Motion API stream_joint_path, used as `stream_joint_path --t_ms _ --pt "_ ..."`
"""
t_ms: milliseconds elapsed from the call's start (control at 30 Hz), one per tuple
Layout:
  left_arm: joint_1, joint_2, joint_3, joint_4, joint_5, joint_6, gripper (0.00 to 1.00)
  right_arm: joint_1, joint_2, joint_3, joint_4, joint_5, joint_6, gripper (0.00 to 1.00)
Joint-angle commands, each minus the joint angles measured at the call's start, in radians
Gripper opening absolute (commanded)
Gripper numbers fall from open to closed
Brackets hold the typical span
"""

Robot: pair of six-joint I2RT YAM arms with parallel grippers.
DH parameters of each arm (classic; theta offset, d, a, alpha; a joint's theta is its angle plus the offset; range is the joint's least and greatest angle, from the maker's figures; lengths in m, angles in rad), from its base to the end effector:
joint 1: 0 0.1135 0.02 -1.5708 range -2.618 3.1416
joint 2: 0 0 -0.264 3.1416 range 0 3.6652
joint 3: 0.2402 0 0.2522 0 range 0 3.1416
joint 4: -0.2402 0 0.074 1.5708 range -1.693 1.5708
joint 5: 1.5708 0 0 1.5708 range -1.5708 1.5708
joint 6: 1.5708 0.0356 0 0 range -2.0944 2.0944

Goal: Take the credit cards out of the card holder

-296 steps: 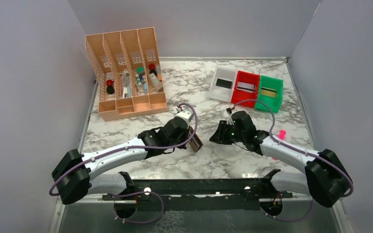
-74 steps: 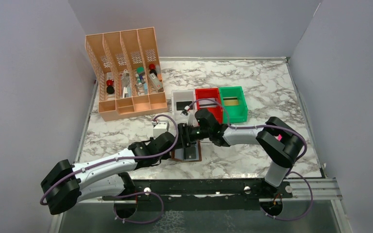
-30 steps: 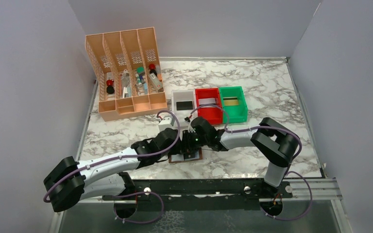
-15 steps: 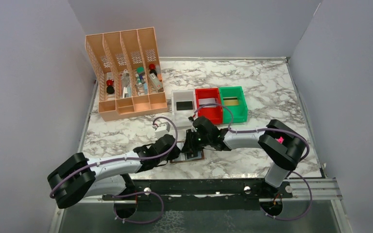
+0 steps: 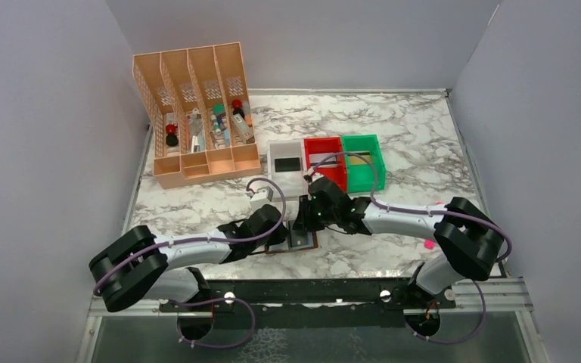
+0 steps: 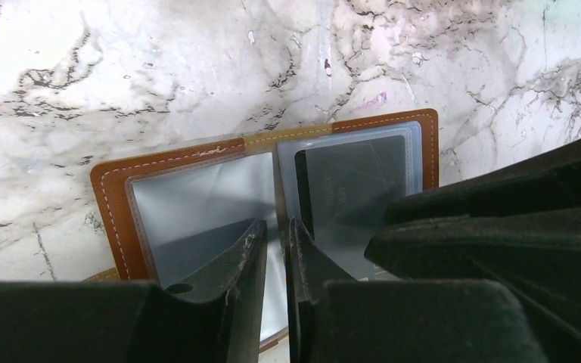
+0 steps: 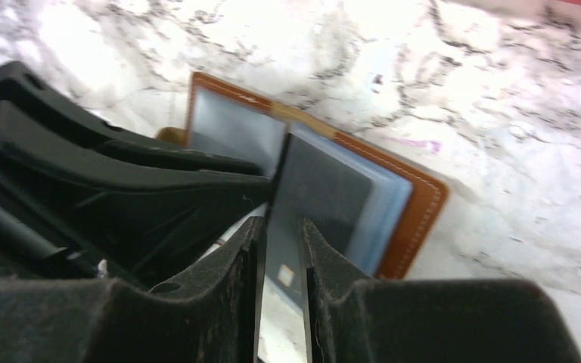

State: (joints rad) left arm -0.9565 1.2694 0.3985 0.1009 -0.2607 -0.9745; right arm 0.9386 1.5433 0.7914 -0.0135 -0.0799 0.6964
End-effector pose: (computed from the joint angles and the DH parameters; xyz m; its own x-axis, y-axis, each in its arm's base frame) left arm 0.1361 -0.1770 0.1414 -0.7904 -0.2664 -0.5516 0.0515 0.8684 -0.4932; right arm 0.1818 0.2530 0.1781 -0.8517 -0.0807 -0.5177 -0.3804 0.7748 0.5050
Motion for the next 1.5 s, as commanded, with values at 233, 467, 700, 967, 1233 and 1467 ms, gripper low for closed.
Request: stream_joint_path --t_ms 233,467,700,967,1233,1467 --pt "0.003 -0.015 0.014 -0.089 0.015 0.042 0.22 0.0 -0.01 -0.031 -0.088 0.095 -0.036 0.34" --pt "0.003 -0.047 0.0 -0.078 0.015 0.052 0.26 0.0 -0.014 -0.037 -0.088 0.097 -0.044 0.43" --pt "0.003 -0.06 -0.009 -0.055 0.015 0.057 0.31 0.0 0.048 -0.047 -0.038 0.042 -0.017 0.41" --pt "0.003 -0.033 -0.027 -0.007 0.04 0.059 0.34 0.0 0.075 -0.07 0.004 0.008 0.025 0.32" --pt "0.004 -0.065 -0.09 0.03 0.033 0.001 0.34 0.0 0.104 -0.097 0.022 -0.012 0.043 0.27" --pt "0.019 -0.091 -0.134 0.084 0.054 -0.012 0.24 0.0 0.099 -0.11 0.018 0.003 0.051 0.27"
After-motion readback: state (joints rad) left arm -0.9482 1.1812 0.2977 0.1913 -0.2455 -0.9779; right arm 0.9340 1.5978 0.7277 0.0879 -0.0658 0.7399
